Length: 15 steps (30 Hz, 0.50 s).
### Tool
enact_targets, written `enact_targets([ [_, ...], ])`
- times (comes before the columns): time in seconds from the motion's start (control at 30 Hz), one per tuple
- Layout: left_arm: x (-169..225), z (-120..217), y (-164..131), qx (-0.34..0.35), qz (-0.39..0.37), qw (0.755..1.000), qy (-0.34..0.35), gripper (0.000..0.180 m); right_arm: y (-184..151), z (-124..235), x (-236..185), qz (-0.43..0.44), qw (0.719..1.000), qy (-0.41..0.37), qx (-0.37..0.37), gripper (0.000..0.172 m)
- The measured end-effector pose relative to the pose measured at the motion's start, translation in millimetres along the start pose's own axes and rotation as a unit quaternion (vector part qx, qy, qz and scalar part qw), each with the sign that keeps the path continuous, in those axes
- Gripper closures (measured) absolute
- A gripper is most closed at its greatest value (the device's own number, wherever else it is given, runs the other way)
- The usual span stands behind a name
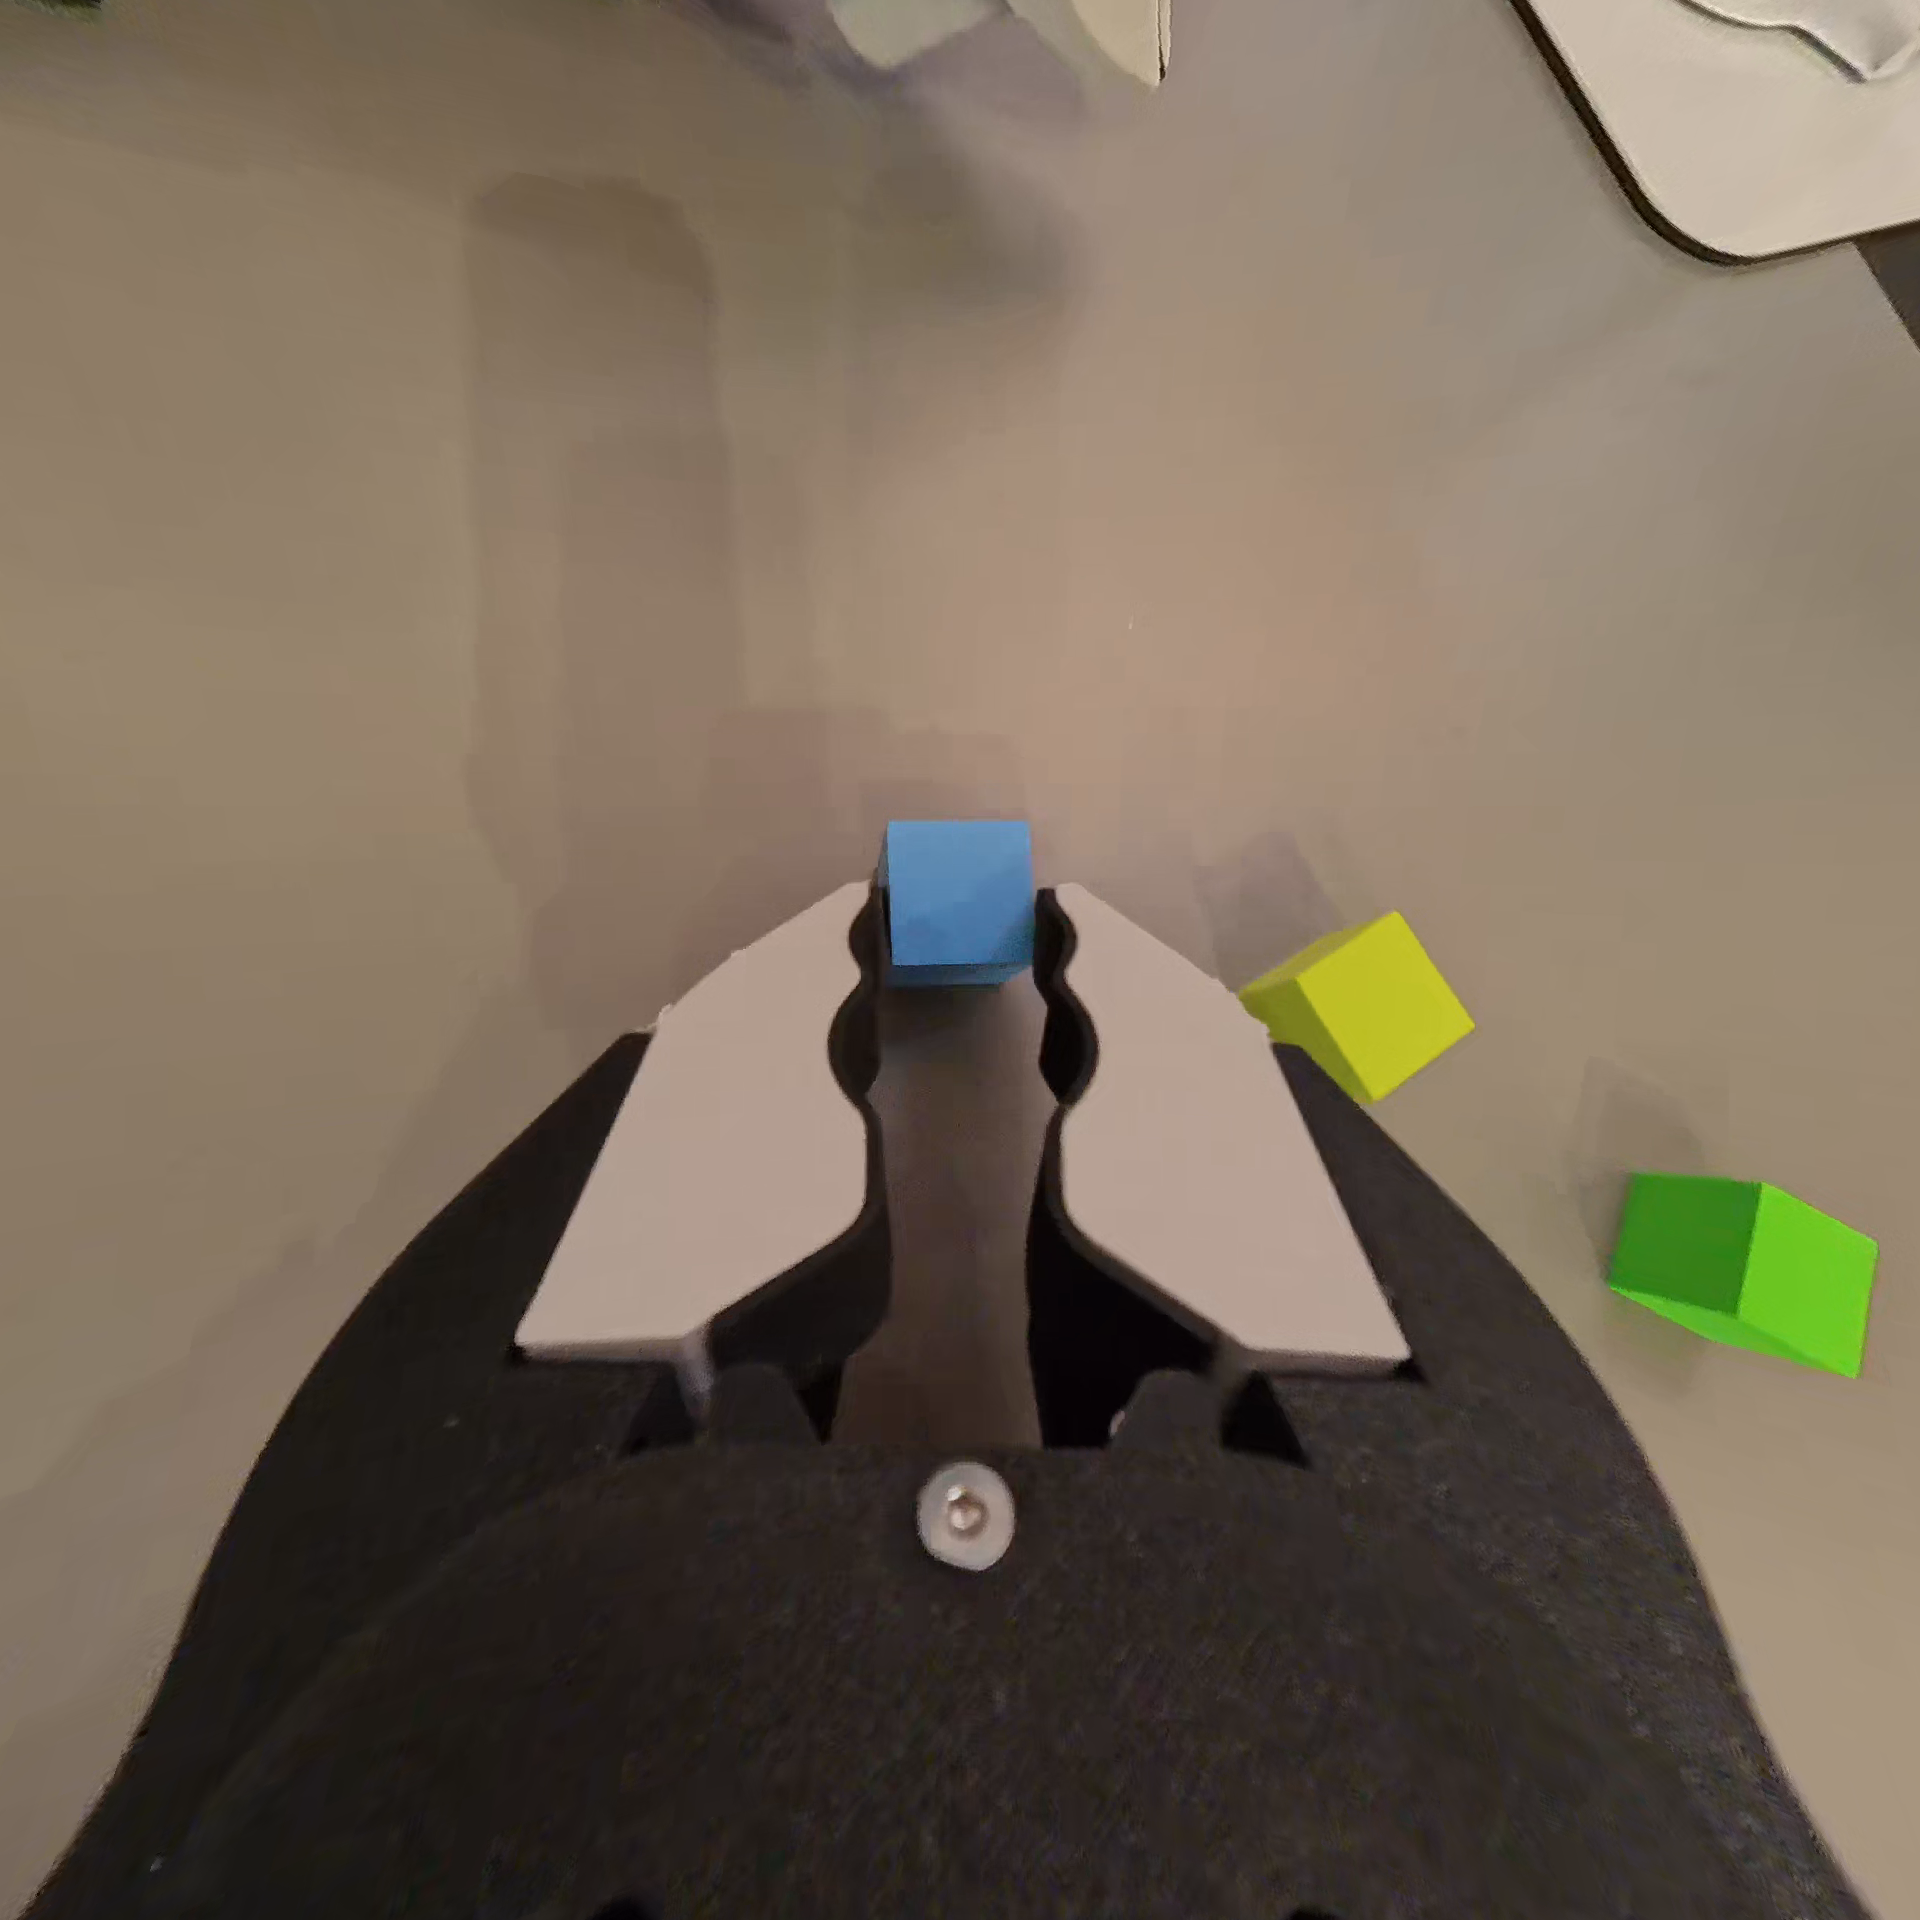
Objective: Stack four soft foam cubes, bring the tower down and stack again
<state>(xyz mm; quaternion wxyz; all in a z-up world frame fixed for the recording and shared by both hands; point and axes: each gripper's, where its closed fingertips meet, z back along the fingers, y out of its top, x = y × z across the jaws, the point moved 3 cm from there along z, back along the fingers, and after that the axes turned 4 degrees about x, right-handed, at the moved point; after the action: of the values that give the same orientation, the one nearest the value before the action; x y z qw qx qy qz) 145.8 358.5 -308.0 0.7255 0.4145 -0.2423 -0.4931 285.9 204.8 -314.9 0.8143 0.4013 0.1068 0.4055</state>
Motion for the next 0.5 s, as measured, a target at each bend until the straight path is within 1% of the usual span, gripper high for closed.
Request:
enact_targets([
  [0.07,-5.5,2.7,-0.3,0.005,0.004,1.000,0.006,0.180,11.4,-4.2,-5.4,-0.003,1.000,0.025,0.015,0.145],
  [0.17,-23.3,10.0,-2.1,0.017,0.015,1.000,0.021,0.180,40.9,-15.4,-18.9,0.028,0.997,0.056,0.035,0.145],
  [0.33,-58.9,26.5,-7.2,0.028,0.041,0.997,0.064,0.180,99.7,-55.0,-41.7,0.086,0.991,0.089,0.057,0.145],
  [0.4,-66.6,31.0,-8.9,0.032,0.046,0.996,0.070,0.180,111.1,-74.1,-47.8,0.101,0.988,0.102,0.049,0.145],
  [0.5,-73.0,33.1,-11.7,0.025,0.031,0.996,0.083,0.180,113.3,-95.8,-55.1,0.110,0.986,0.124,0.030,0.145],
])
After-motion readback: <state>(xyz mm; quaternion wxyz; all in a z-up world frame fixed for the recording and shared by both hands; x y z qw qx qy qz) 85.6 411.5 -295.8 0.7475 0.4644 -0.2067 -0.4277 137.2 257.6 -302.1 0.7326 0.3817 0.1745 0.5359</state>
